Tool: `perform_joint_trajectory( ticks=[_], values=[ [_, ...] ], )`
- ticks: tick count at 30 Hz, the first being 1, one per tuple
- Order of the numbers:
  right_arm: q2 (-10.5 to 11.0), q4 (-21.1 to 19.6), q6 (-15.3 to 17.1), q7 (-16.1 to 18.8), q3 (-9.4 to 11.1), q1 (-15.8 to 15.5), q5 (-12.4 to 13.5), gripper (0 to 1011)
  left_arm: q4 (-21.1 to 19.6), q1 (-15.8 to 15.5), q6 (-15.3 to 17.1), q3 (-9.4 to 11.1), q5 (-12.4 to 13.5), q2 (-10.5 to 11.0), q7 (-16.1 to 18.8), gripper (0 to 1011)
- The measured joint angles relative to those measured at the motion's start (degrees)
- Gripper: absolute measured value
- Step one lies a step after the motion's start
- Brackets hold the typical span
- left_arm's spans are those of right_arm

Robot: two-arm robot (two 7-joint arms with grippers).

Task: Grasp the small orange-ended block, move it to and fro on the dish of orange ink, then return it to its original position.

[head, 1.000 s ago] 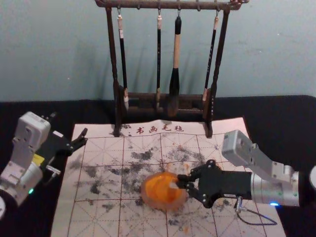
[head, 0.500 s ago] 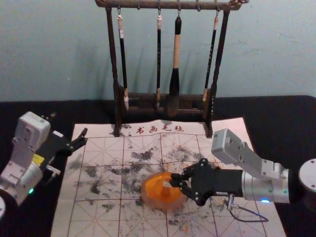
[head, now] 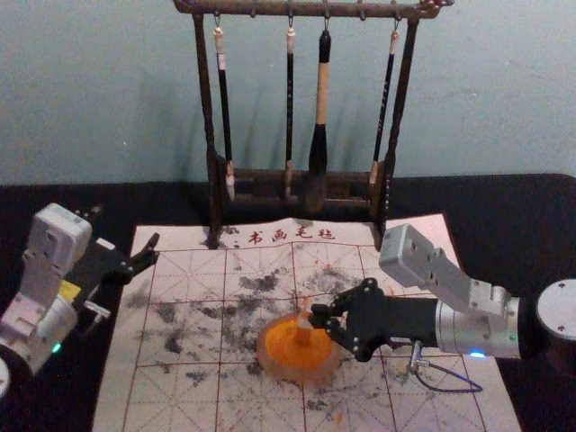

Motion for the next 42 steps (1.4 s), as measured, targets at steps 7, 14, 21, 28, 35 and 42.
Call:
perform_joint_trajectory(
  ticks=[7,14,21,28,35,42],
  values=[
    [0.14,0.16,0.21,-0.27,0.55,0.02,0.15,49,0.00,0.00,0.00,0.00,0.00,0.00,0.00,1002],
    [0.92,-0.48,0.24,-0.27,1.00,-0.60,0.50,49,0.00,0.00,0.00,0.00,0.00,0.00,0.00,1001],
    [2.33,-2.25,0.23,0.15,1.25,-1.76,0.90,49,0.00,0.00,0.00,0.00,0.00,0.00,0.00,1001],
    [3.40,-3.85,0.09,0.88,1.27,-2.91,1.55,49,0.00,0.00,0.00,0.00,0.00,0.00,0.00,1001],
    [3.32,-4.30,-0.29,1.51,0.68,-3.23,1.89,49,0.00,0.00,0.00,0.00,0.00,0.00,0.00,1001],
    [2.25,-3.67,-0.47,1.55,-0.04,-2.34,1.70,49,0.00,0.00,0.00,0.00,0.00,0.00,0.00,1001]
  ],
)
